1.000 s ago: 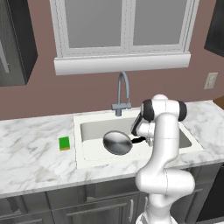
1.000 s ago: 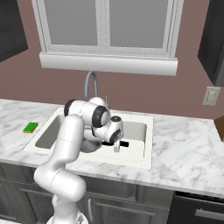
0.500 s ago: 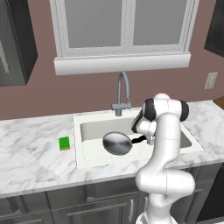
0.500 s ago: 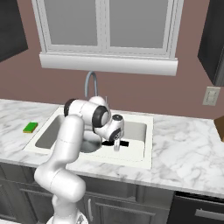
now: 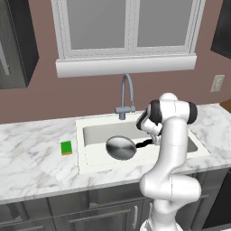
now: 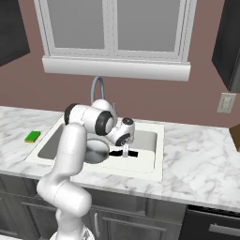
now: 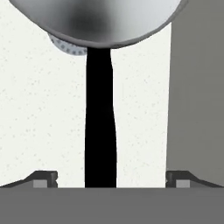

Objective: Pick the pan and sponge and place them into the sink. Then turn on the water.

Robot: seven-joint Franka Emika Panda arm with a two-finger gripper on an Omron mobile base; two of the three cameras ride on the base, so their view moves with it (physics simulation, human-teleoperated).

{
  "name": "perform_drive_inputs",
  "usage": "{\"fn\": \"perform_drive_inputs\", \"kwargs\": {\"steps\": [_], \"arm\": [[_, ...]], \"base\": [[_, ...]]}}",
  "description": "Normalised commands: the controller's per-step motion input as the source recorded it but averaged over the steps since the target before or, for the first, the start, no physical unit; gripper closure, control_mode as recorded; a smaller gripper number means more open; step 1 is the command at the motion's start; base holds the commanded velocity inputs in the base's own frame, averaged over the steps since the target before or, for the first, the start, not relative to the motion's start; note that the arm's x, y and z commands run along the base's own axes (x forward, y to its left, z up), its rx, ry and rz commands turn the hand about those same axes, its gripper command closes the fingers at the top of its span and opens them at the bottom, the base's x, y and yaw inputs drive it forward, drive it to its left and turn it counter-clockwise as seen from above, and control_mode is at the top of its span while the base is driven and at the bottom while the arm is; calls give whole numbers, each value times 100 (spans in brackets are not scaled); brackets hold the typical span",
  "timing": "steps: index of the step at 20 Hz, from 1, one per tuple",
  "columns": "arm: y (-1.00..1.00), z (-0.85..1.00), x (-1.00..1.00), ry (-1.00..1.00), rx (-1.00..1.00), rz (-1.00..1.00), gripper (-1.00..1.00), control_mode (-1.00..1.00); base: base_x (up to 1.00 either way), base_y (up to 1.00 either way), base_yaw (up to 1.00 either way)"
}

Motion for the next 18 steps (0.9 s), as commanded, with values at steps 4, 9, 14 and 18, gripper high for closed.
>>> {"fn": "perform_drive_inputs", "kwargs": {"steps": [4,9,14,18], "arm": [[0,30,0,-3,5,2,-100,-100],[0,32,-1,-3,3,2,-100,-100],[0,31,-6,-1,1,1,-100,-100],[0,31,-12,0,0,0,-100,-100]], "base": [[0,0,0],[0,0,0],[0,0,0],[0,0,0]]}}
